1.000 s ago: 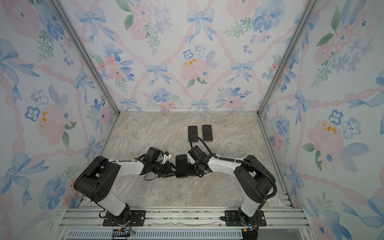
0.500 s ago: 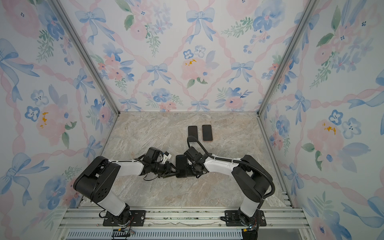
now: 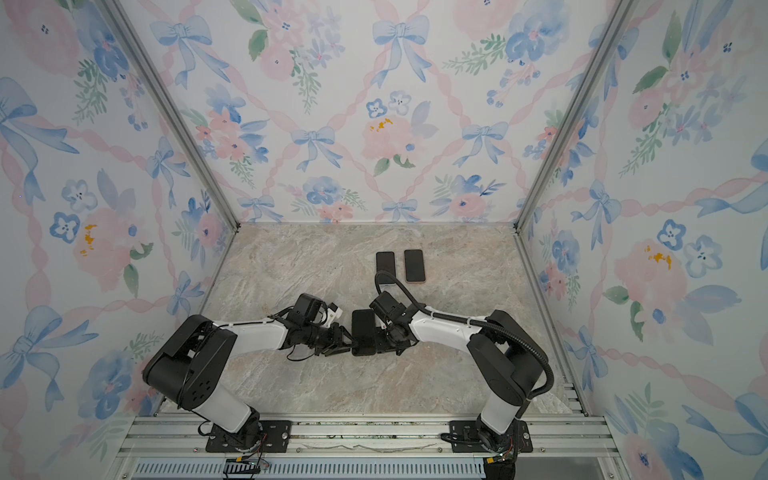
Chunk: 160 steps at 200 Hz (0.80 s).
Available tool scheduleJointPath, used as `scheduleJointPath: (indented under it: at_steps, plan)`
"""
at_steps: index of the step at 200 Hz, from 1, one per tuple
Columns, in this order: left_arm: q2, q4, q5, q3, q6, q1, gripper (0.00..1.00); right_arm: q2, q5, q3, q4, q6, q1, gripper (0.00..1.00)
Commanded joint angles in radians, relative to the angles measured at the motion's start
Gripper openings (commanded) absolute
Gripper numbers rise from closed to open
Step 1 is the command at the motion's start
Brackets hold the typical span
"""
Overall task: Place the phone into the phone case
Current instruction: 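Lower the cased phone flat onto the table with both grippers, then open the left gripper and draw it back while the right holds the phone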
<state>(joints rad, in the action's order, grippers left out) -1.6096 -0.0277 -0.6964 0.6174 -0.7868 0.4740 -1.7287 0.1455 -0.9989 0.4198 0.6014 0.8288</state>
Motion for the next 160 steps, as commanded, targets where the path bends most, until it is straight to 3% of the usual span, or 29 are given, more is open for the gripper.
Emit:
scheduleJointPath:
  at_steps: [1, 64, 140, 160]
  plan:
    - [-0.05, 0.087, 0.086, -0.006, 0.023, 0.015, 0.42, -0.035, 0.007, -0.019, -0.008, 0.003, 0.012, 0.36]
    - [-0.09, 0.085, 0.098, 0.026, 0.024, 0.039, 0.33, -0.073, -0.016, -0.03, 0.002, 0.017, 0.056, 0.18]
    - [-0.089, 0.084, 0.117, 0.028, 0.018, 0.055, 0.22, -0.07, -0.091, -0.081, 0.085, 0.054, 0.085, 0.15]
    - [-0.063, 0.095, 0.128, 0.023, 0.017, 0.055, 0.21, -0.047, -0.113, -0.105, 0.128, 0.072, 0.087, 0.18]
